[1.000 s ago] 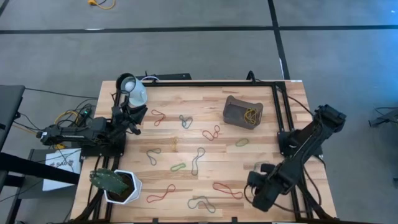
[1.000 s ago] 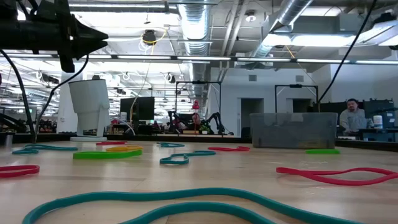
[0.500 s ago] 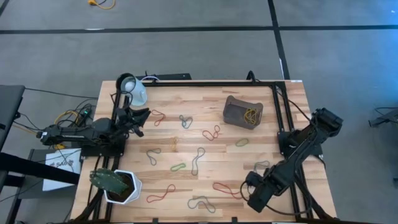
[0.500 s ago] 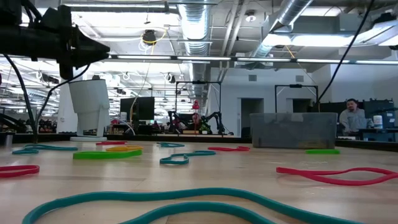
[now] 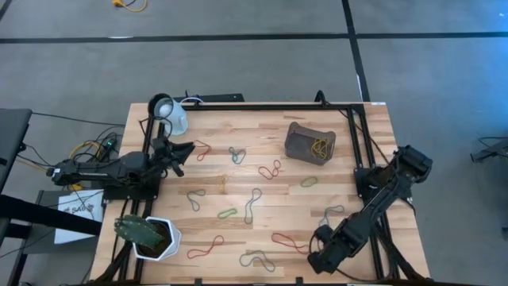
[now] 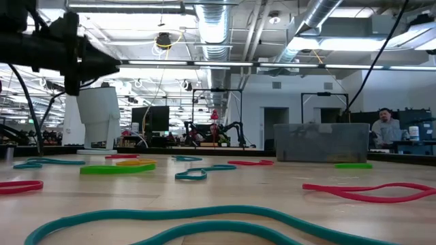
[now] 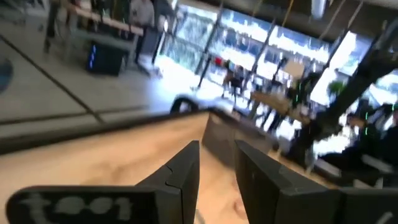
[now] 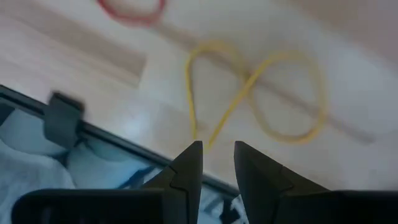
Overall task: Pick and place rubber bands into bin
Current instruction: Put the yellow rubber band into the black container
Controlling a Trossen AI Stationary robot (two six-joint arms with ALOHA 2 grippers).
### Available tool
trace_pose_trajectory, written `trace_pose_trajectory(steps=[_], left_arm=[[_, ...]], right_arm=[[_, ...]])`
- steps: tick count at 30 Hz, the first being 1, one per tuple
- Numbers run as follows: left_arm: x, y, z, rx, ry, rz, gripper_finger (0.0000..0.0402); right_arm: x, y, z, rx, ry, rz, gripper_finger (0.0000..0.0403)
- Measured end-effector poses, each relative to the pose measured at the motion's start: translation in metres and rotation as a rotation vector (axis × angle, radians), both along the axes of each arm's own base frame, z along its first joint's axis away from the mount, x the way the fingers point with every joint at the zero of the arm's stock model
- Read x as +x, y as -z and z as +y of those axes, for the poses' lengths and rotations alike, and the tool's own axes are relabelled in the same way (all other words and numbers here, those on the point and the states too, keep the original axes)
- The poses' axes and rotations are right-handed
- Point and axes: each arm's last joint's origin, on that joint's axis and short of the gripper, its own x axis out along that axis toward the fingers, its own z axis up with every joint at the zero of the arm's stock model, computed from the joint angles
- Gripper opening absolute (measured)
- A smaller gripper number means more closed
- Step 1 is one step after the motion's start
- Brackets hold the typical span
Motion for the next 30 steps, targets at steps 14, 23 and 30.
trace_pose_trajectory(steps=[14, 23, 30], left_arm=[[-0.002, -0.02, -0.002, 0.023, 0.082, -0.209, 0.0088], [0.001, -0.014, -0.007, -0.07, 0.274, -0.195, 0.0088], [0.005, -0.009, -0.009, -0.104, 0.299, -0.144, 0.0088]], right_arm=[[0.006, 0.026, 0.002, 0.001, -0.106, 0.057, 0.0087], [0.004, 0.004, -0.003, -0.028, -0.087, -0.058, 0.0087], [0.008, 0.014, -0.004, -0.084, -0.063, -0.067, 0.0087]])
